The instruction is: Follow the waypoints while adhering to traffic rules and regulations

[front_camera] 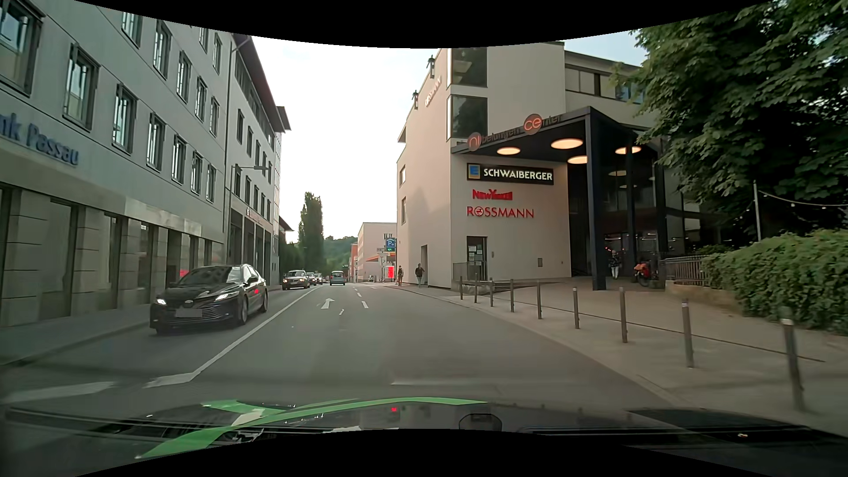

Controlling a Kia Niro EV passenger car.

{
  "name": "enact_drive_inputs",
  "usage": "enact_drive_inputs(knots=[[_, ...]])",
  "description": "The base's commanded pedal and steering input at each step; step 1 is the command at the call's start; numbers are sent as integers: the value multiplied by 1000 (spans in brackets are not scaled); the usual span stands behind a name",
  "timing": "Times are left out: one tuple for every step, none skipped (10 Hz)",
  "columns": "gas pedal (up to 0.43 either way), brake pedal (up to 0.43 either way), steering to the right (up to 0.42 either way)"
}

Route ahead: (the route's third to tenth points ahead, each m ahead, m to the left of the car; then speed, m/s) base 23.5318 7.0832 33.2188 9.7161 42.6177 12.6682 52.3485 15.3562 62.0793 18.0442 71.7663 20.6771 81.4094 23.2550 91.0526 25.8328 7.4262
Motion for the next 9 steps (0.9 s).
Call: enact_drive_inputs(knots=[[197, 0, -68], [197, 0, -70], [197, 0, -73], [197, 0, -75], [197, 0, -75], [197, 0, -75], [197, 0, -74], [197, 0, -72], [197, 0, -69]])
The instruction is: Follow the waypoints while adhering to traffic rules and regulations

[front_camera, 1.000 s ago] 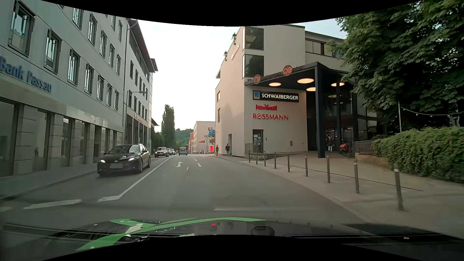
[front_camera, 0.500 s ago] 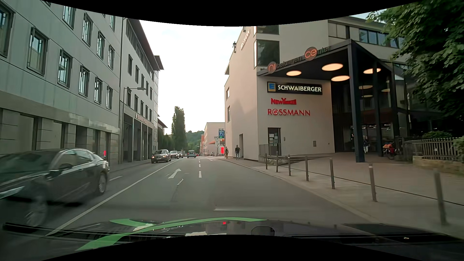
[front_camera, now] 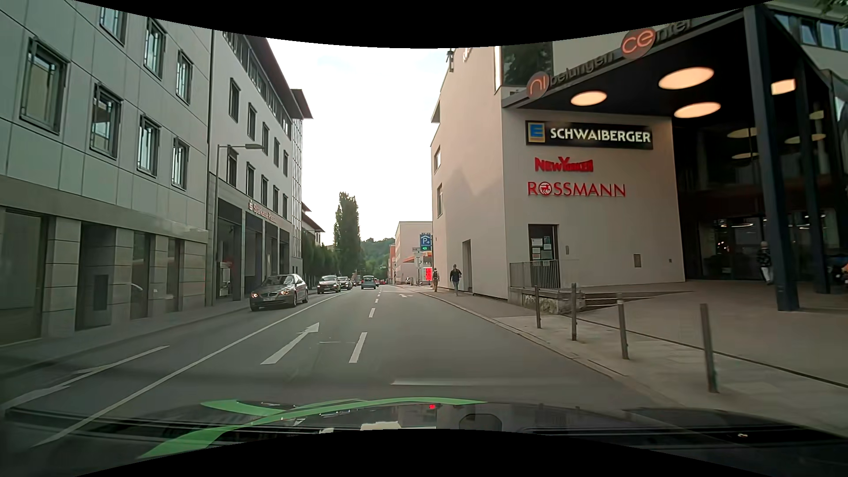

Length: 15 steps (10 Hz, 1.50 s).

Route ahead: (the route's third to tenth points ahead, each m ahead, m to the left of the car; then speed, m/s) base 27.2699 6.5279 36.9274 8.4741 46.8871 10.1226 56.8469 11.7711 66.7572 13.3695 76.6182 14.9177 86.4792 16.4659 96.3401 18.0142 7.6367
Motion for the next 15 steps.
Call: enact_drive_inputs(knots=[[197, 0, -66], [197, 0, -63], [197, 0, -60], [197, 0, -58], [197, 0, -56], [197, 0, -54], [197, 0, -51], [197, 0, -50], [197, 0, -48], [197, 0, -44], [197, 0, -41], [197, 0, -38], [197, 0, -36], [197, 0, -33], [197, 0, -30]])
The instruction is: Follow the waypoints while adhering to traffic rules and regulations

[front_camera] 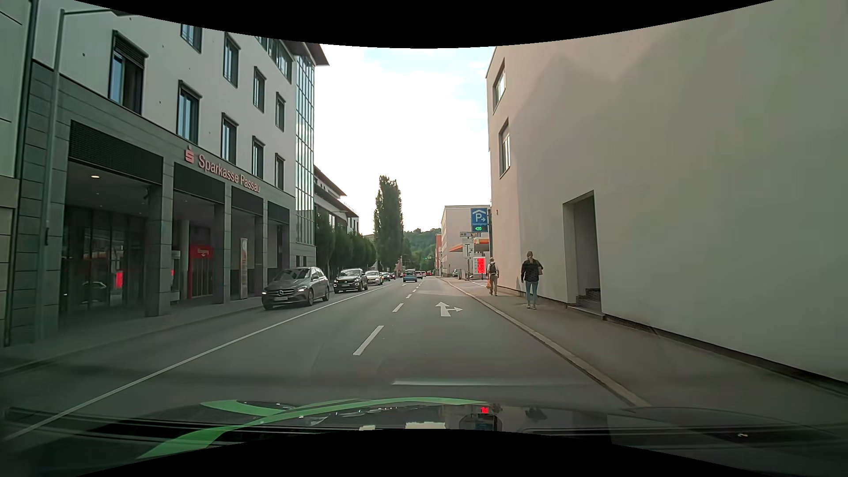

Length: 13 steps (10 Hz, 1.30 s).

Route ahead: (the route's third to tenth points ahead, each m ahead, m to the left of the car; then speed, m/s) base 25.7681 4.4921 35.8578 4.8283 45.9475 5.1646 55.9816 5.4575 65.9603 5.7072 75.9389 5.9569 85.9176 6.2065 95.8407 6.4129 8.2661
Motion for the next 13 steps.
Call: enact_drive_inputs(knots=[[197, 0, -25], [197, 0, -21], [197, 0, -20], [197, 0, -19], [197, 0, -19], [197, 0, -17], [197, 0, -14], [197, 0, -9], [197, 0, -7], [197, 0, -7], [197, 0, -7], [197, 0, -7], [197, 0, -8]])
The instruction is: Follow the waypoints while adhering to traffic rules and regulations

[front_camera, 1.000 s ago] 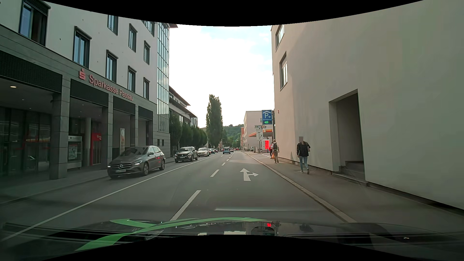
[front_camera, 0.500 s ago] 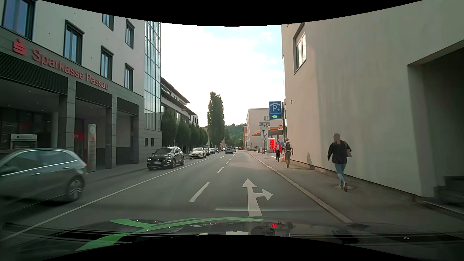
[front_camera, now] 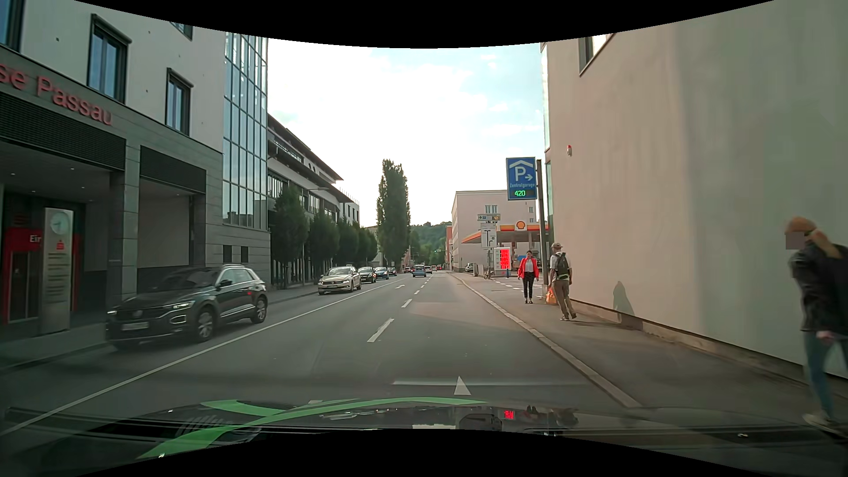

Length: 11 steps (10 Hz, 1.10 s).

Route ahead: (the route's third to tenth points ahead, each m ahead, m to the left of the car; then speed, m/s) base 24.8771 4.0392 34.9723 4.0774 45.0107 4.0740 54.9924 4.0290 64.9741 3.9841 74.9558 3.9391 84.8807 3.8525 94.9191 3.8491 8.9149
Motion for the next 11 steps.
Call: enact_drive_inputs(knots=[[197, 0, -8], [197, 0, -8], [189, 0, -8], [177, 0, -8], [138, 0, -8], [118, 0, -8], [118, 0, -8], [118, 0, -8], [28, 0, -7], [0, 0, -7], [0, 0, -6]])
